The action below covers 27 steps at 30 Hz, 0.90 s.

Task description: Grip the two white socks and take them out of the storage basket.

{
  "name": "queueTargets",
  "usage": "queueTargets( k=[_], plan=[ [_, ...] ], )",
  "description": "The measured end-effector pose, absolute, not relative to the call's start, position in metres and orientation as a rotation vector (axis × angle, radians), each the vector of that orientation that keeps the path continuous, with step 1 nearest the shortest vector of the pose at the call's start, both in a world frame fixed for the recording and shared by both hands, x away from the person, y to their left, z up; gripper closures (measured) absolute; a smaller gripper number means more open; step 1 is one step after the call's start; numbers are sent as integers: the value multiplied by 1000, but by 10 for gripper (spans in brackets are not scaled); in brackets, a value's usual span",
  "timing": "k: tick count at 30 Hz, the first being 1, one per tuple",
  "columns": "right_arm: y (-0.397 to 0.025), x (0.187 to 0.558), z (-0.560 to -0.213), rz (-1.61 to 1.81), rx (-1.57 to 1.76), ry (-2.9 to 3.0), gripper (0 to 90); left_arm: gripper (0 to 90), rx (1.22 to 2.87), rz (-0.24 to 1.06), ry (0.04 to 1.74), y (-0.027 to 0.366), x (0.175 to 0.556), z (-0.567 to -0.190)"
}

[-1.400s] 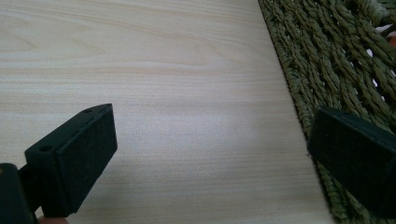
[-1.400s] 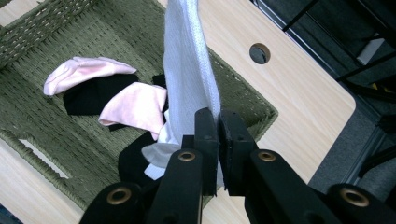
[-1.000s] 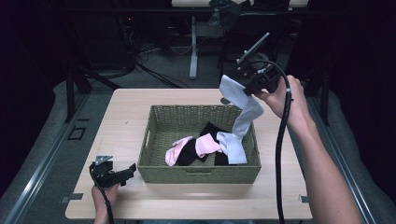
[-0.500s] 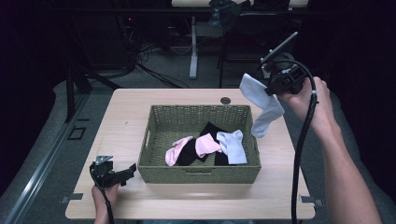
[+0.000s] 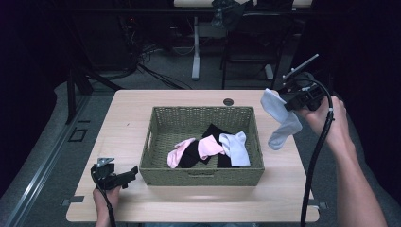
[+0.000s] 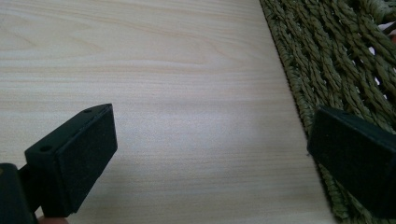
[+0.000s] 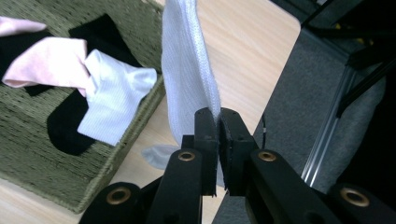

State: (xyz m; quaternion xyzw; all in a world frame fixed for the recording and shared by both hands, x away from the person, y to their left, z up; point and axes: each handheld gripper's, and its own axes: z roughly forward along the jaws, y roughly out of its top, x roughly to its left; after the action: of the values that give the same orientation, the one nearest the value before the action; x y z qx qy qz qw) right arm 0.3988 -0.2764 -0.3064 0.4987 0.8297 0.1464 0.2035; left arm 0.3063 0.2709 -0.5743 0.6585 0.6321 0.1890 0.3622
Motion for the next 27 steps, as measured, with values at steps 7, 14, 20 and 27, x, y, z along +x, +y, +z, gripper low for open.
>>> queueTargets(
  k=[7,14,20,27],
  plan=[
    [-285,402,-335,394,1438,2331,866,15,1704,485,1629,271,306,-574],
    [-285,405,-357,369,1466,2333,866,15,1698,489,1626,271,306,-574],
    [-284,411,-383,347,1505,2336,866,15,1698,489,1626,271,306,-574],
    [-288,420,-416,319,1616,2325,866,15,1699,489,1626,271,306,-574]
  ],
)
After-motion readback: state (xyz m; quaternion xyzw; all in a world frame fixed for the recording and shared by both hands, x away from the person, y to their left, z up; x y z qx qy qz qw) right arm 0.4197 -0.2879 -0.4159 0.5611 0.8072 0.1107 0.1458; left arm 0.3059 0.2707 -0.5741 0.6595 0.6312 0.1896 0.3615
